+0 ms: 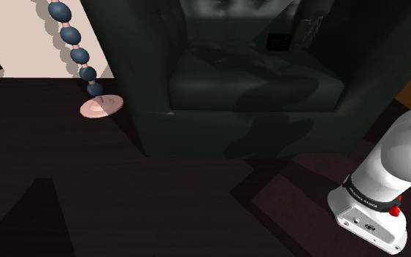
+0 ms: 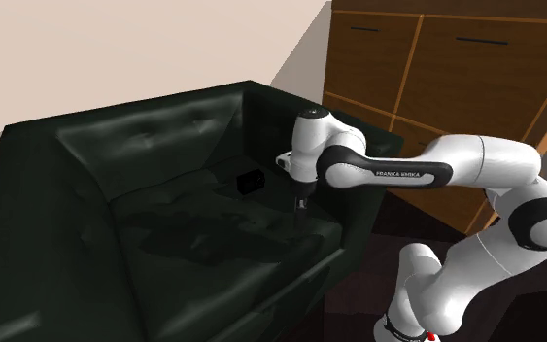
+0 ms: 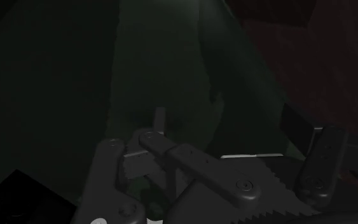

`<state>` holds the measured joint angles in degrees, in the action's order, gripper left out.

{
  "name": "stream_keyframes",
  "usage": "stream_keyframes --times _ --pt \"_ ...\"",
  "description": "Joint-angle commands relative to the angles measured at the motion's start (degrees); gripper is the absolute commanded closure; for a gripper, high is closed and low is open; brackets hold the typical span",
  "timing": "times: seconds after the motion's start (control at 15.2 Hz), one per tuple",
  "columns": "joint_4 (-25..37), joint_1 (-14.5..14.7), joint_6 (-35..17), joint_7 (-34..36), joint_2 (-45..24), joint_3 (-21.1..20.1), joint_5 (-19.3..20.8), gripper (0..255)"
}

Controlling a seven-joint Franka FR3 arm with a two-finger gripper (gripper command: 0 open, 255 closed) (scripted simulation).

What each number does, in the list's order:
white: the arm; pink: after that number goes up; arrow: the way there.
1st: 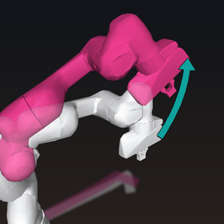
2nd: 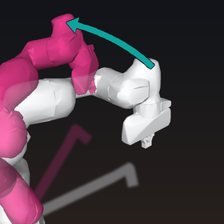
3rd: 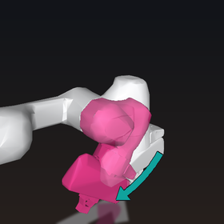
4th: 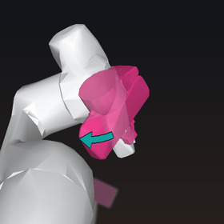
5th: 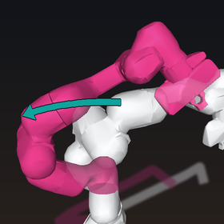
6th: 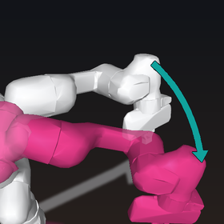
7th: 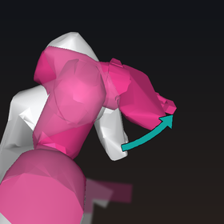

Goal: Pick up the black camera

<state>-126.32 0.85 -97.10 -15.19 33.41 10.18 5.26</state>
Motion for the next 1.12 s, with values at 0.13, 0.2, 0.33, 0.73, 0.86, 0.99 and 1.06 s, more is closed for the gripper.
stream_keyframes --times 0.13,0.2,0.33,0.73,0.86,0.99,1.06 --pt "6.10 0.39 -0.31 -9.70 -6.93 5.28 0.78 0" --pt "7.87 0.55 -0.38 -12.04 -8.92 6.51 0.69 0" --pt "11.69 0.86 -0.38 -16.76 -13.12 8.88 0.21 0" --pt "25.74 0.81 1.07 -31.38 -27.66 15.07 -3.97 0" --pt "31.46 0.06 2.26 -36.28 -33.21 16.58 -6.25 0" --pt "37.87 -1.27 3.93 -41.04 -39.09 17.66 -8.86 0" --pt "41.39 -2.15 4.97 -43.32 -42.17 18.04 -10.25 0"
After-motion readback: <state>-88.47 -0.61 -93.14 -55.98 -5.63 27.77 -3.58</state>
